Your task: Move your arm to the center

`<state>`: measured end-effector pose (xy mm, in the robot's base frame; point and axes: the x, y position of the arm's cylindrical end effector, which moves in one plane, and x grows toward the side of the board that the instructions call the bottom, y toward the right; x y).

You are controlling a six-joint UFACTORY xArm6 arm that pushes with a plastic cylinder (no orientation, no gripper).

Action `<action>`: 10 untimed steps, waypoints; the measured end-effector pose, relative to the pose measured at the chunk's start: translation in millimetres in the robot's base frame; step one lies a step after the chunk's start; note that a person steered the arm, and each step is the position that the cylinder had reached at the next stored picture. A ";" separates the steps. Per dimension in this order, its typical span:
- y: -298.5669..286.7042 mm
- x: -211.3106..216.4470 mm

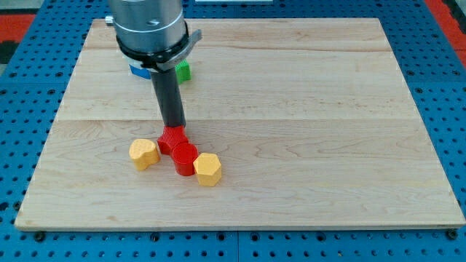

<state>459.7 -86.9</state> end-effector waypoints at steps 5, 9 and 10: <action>69.2 -67.0; 75.8 -68.1; 75.8 -68.1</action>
<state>391.5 -11.1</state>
